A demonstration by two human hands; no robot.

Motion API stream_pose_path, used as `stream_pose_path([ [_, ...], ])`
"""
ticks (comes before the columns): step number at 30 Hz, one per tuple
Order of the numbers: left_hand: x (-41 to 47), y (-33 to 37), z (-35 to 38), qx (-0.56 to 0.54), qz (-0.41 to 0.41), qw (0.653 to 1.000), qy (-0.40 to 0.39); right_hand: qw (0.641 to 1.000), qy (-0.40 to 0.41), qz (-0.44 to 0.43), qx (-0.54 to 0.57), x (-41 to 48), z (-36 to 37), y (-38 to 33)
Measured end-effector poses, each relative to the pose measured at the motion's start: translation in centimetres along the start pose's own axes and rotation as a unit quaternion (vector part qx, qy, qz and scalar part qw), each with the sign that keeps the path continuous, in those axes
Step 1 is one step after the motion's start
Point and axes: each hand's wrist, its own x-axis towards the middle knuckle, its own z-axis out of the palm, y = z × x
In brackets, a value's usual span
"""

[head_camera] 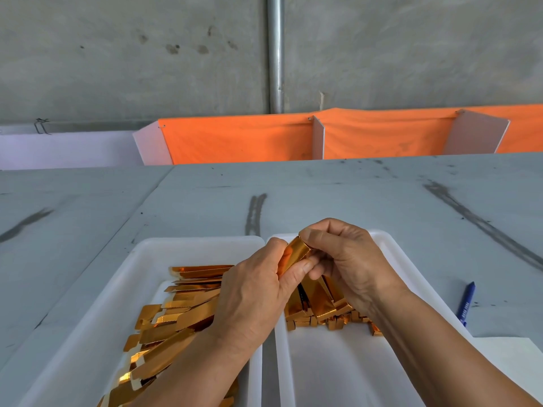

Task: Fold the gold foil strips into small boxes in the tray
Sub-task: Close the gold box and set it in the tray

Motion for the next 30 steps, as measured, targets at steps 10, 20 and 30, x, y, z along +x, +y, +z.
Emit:
stream_pose_path([
  [10,0.08,-0.31,0.05,0.021,-0.001,1.000,-0.003,0.998,0.005,-0.008,-0.056,0.02,-0.19,-0.29],
  [20,-0.06,-0.43,-0.08,0.038,0.007,0.999,-0.003,0.992,-0.011,-0.014,-0.128,0.06,-0.70,-0.25],
  [30,0.04,-0.40,-0.18,0.065,0.020,0.998,-0.002,0.995,-0.009,0.001,-0.100,0.11,-0.93,-0.26],
])
